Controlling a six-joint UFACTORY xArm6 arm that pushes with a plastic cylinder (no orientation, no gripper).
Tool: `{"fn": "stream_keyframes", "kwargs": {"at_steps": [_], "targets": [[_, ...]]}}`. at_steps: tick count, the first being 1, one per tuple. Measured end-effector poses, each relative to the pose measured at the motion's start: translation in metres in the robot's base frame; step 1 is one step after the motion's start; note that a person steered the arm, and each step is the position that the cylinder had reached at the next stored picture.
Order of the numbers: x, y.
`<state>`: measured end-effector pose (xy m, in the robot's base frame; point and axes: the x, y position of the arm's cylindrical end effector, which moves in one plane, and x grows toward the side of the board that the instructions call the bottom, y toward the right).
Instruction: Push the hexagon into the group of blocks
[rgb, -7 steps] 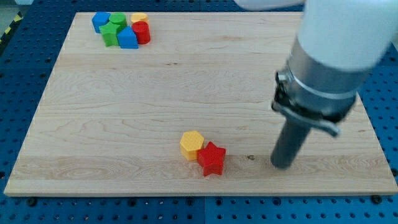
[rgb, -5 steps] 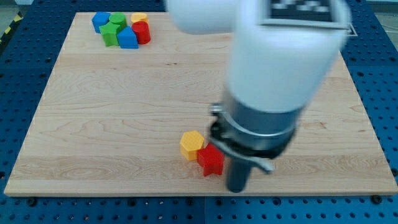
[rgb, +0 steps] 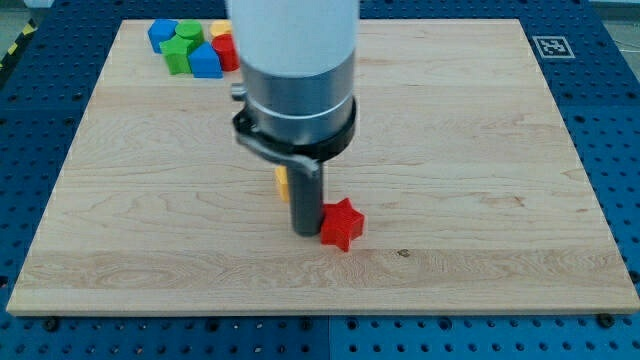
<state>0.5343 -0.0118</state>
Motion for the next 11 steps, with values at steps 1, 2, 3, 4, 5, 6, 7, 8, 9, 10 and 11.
{"fn": "stream_keyframes", "kwargs": {"at_steps": [1,2,3,4,5,6,7,8,9,10,11], "targets": [[-0.058,-0.001],[-0.118,-0.014],[-0.114,-0.013],[-0.088,-0.007],[-0.087,0.015],[-0.065,0.018],[-0.055,-0.012],[-0.08,-0.048],[-0.139,-0.072],[-0.156,-0.078],[-0.122,-0.073]]}}
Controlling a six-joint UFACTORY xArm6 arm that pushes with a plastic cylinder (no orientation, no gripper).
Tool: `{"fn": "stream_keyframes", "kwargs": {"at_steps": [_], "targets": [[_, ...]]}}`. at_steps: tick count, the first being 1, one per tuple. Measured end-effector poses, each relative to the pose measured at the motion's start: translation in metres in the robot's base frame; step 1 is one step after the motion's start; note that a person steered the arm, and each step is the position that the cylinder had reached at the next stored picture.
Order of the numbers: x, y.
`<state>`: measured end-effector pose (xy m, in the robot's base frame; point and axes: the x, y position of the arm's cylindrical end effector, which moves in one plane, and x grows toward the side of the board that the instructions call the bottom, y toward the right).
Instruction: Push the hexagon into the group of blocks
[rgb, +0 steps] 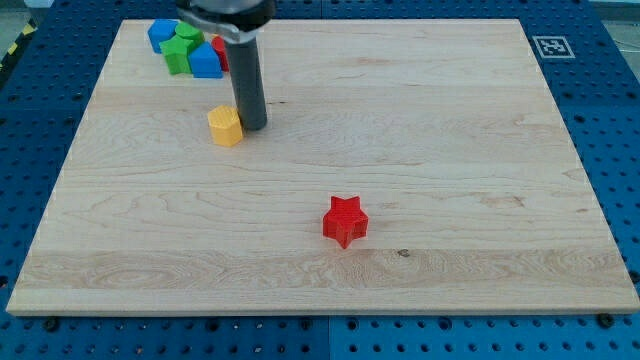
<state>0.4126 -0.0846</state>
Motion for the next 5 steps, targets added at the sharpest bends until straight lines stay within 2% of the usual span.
{"fn": "stream_keyframes", "kwargs": {"at_steps": [1,2,4,5], "targets": [[0.033,-0.004],[0.033,-0.04],[-0.036,-0.055],[-0.025,-0.054]]}}
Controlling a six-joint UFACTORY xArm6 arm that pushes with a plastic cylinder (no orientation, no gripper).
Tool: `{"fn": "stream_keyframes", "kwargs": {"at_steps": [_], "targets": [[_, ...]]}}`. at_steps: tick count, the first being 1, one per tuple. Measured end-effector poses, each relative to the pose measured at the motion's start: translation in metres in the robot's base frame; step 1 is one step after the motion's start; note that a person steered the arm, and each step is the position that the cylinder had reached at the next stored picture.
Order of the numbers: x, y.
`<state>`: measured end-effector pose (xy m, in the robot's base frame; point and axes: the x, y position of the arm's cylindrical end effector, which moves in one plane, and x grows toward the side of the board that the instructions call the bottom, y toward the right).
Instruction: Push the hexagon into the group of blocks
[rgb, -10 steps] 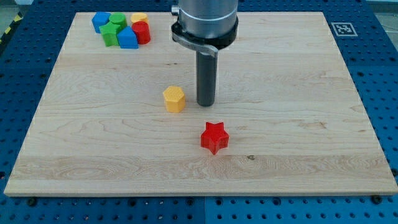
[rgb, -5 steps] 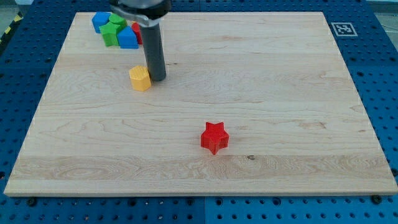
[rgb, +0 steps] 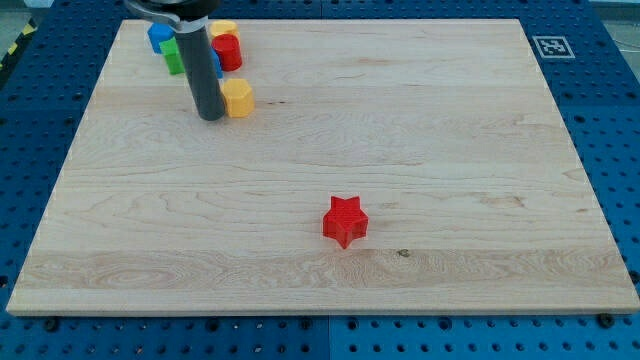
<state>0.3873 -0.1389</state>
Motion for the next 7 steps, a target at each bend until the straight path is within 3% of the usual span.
{"fn": "stream_keyframes", "kwargs": {"at_steps": [2,5,7], "targets": [[0.036,0.044],[-0.036,0.02],[-0.026,0.021]]}}
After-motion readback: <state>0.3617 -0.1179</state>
